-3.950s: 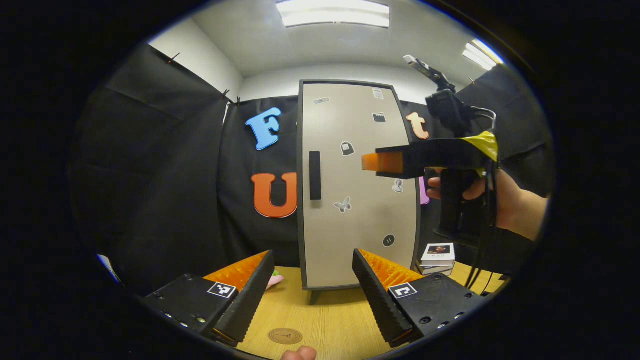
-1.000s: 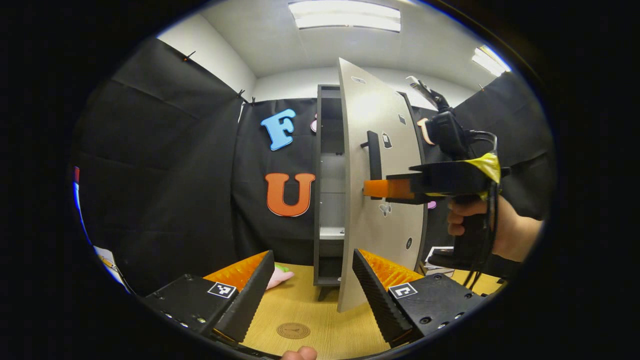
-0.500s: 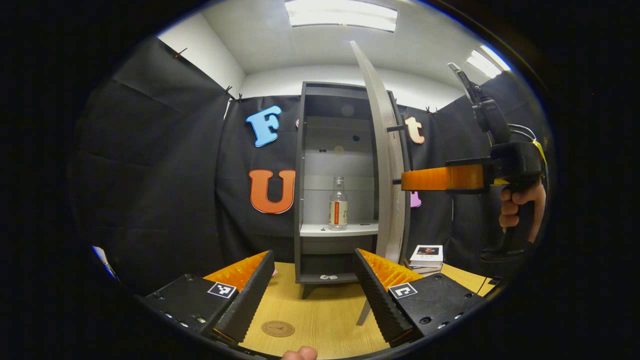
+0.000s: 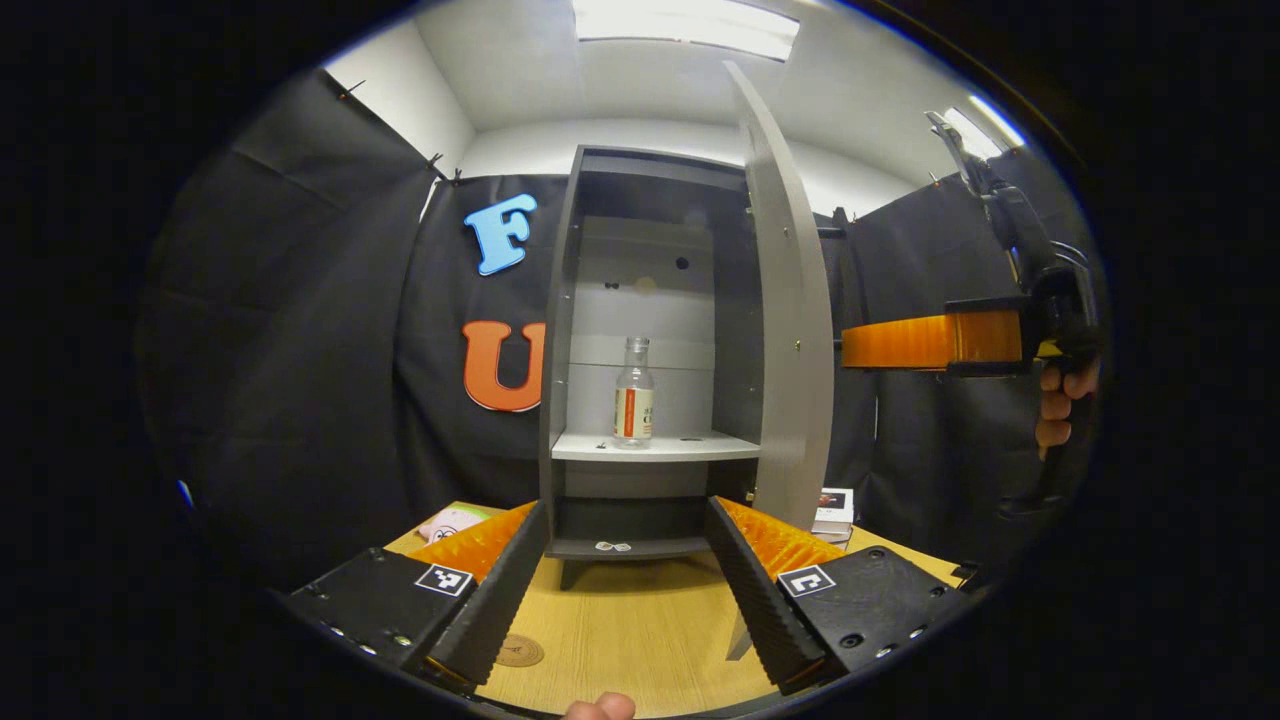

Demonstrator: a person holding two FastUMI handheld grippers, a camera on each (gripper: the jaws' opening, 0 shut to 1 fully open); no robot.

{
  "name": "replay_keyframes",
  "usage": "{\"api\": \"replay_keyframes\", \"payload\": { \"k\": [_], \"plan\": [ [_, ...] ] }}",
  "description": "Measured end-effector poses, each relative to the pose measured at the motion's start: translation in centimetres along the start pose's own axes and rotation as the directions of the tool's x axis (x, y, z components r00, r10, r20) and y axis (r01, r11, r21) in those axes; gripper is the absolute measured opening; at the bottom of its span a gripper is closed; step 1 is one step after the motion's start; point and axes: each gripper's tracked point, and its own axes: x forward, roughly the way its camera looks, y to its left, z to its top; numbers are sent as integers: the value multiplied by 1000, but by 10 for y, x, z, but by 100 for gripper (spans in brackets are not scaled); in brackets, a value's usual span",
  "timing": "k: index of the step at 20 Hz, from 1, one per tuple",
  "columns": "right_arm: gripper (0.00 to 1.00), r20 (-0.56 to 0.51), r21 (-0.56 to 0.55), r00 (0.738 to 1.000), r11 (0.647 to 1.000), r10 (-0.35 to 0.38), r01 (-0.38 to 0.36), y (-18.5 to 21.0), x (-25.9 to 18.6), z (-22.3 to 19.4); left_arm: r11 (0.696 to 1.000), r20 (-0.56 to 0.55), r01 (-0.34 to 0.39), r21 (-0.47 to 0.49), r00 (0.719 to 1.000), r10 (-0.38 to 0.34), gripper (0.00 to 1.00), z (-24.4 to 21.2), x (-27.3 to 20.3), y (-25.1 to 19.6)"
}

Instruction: Open the cabinet door with the right hand, grasp the bottle in the cabinet with the left hand and place it on the coaster, then close the cabinet door with the right hand.

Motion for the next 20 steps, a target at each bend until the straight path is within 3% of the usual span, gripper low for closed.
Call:
{"api": "replay_keyframes", "payload": {
  "k": [7,13,20],
  "plan": [
    [13,-19,59,998,997,-58,59,-16,-16,-2,1000,-6,10,10,1000,-9,95,-1,2,-9],
    [13,-22,52,991,990,-133,134,-41,-26,-4,1000,7,5,16,1000,-5,95,6,-2,-11],
    [11,-4,57,987,985,-163,163,-65,-37,-5,1000,-7,-18,9,1000,18,95,-1,-4,-5]
  ]
}}
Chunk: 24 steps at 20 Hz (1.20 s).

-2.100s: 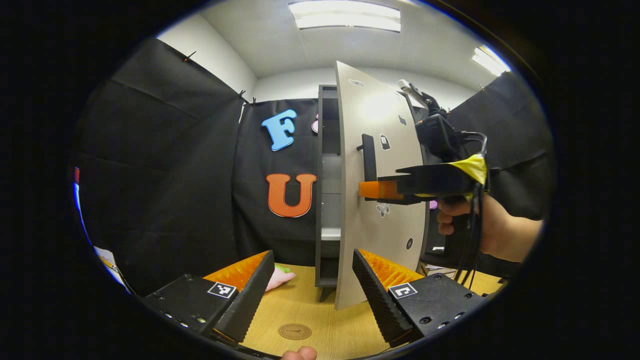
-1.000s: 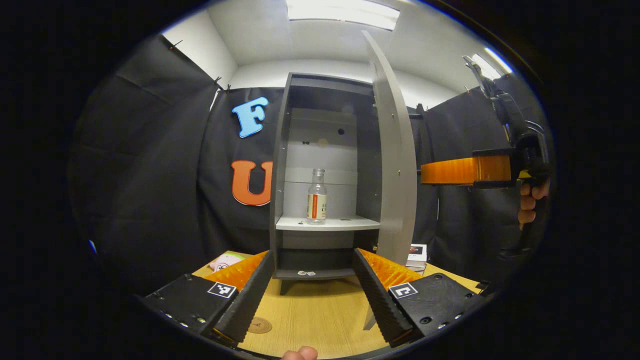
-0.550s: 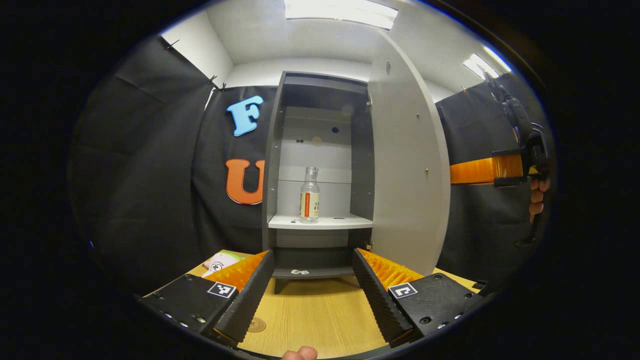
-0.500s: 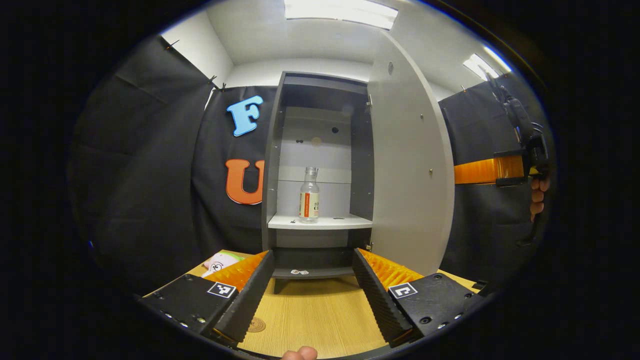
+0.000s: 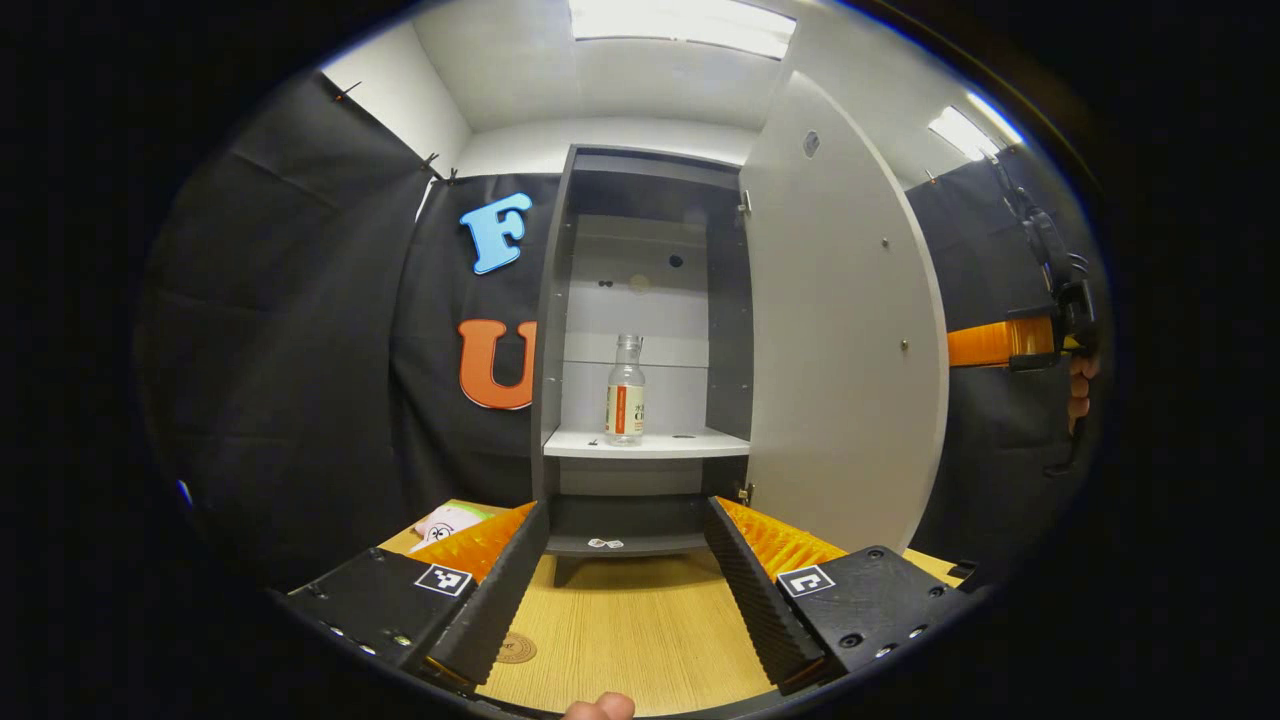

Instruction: Open the cabinet door with the right hand, grasp the bottle in the cabinet with the left hand and place it on the coaster, then close the cabinet door with the right hand.

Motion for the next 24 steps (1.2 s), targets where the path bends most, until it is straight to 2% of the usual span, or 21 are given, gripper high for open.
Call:
{"api": "replay_keyframes", "payload": {
  "k": [6,8,10,12,14,18,19,20,22,23,24],
  "plan": [
    [11,11,24,993,993,-115,115,-47,-7,1,1000,-7,-5,-9,1000,5,95,-2,5,2],
    [11,11,67,998,996,-63,62,-41,-7,0,1000,-8,4,-5,1000,-4,95,-2,7,-1],
    [11,5,93,999,995,-41,40,-38,-6,1,1000,-12,14,-5,1000,-14,95,-3,11,-6],
    [11,6,95,999,994,-54,53,-44,-12,5,1000,-9,19,-2,1000,-19,95,-1,13,-8],
    [11,5,61,995,993,-101,101,-60,-20,6,1000,-7,11,3,1000,-11,95,-2,13,-5],
    [9,31,45,966,966,-258,256,-109,-27,12,1000,-11,12,1,1000,-12,95,0,29,-1],
    [13,31,55,963,963,-266,264,-113,-22,11,1000,-2,19,1,1000,-19,95,6,36,-1],
    [33,31,64,966,965,-258,255,-113,-16,11,1000,6,23,3,1000,-23,95,12,43,0],
    [53,46,71,970,969,-239,235,-111,-3,12,999,40,36,11,999,-36,95,28,65,1],
    [55,56,67,970,971,-235,231,-112,0,15,999,56,42,13,998,-42,95,36,75,3],
    [65,62,57,970,971,-235,231,-111,3,17,999,69,39,18,997,-40,95,44,88,7]
  ]
}}
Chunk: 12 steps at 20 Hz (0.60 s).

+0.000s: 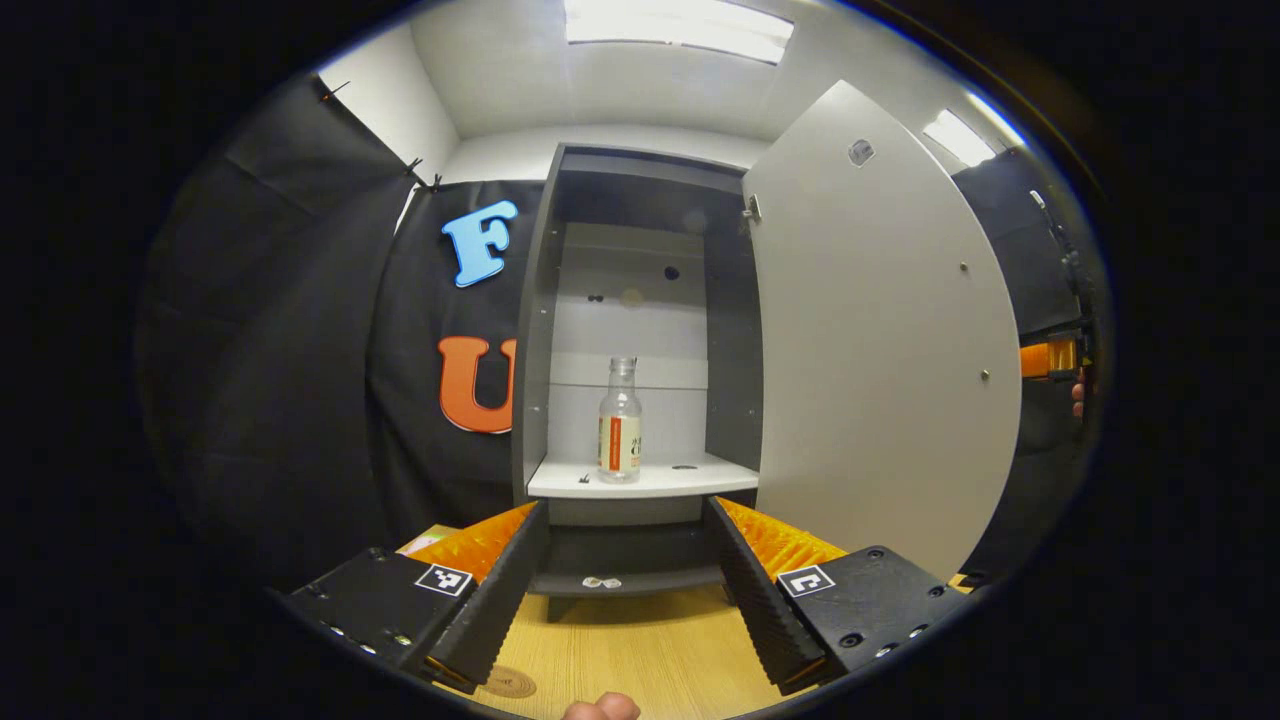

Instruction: Open the cabinet door with the right hand, grasp the bottle in the cabinet with the left hand and place it on the coaster, then close the cabinet door with the right hand.

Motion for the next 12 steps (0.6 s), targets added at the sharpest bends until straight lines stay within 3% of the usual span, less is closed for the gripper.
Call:
{"api": "replay_keyframes", "payload": {
  "k": [5,12],
  "plan": [
    [76,21,-31,1000,1000,4,-4,5,7,8,998,31,50,-25,998,-50,95,34,73,-1],
    [77,-4,20,1000,1000,6,-6,1,12,4,998,48,68,-1,997,-68,94,60,169,-12]
  ]
}}
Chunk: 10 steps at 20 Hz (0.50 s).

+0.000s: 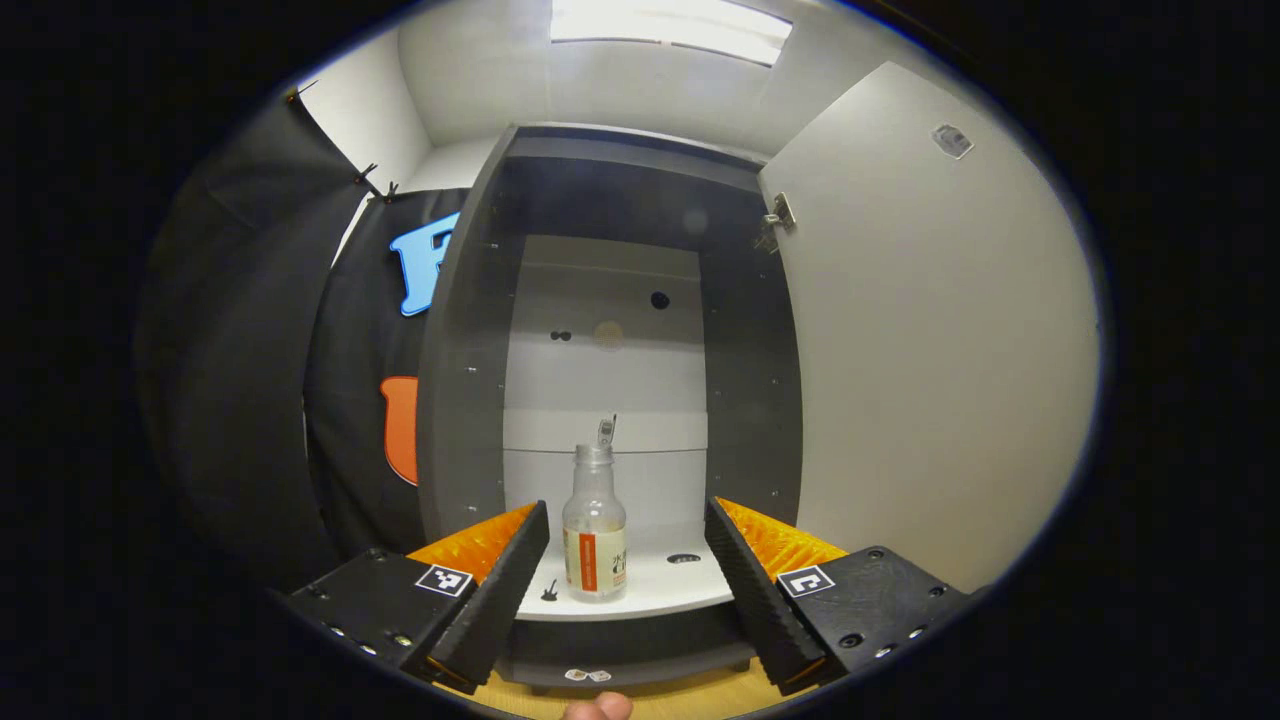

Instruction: Open the cabinet door with the right hand, grasp the bottle in the cabinet with the left hand and place it on the coaster, then close the cabinet door with the right hand.

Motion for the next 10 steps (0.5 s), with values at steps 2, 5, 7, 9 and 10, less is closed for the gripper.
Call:
{"api": "replay_keyframes", "payload": {
  "k": [2,5,7,9,10],
  "plan": [
    [78,-7,-5,1000,1000,1,-1,0,0,-2,1000,-13,-18,3,1000,18,95,-3,26,5],
    [78,-20,-21,1000,1000,-2,1,-3,4,-6,998,-24,-60,21,998,60,95,-12,58,17],
    [78,-23,-23,1000,1000,-7,6,-5,6,-6,997,-36,-73,10,997,74,95,-20,78,23],
    [77,-28,-14,1000,1000,-5,5,-6,11,-6,996,-48,-92,18,995,92,95,-25,96,30],
    [78,-28,-10,1000,1000,-8,8,-7,12,-7,995,-54,-95,22,994,96,95,-28,103,32]
  ]
}}
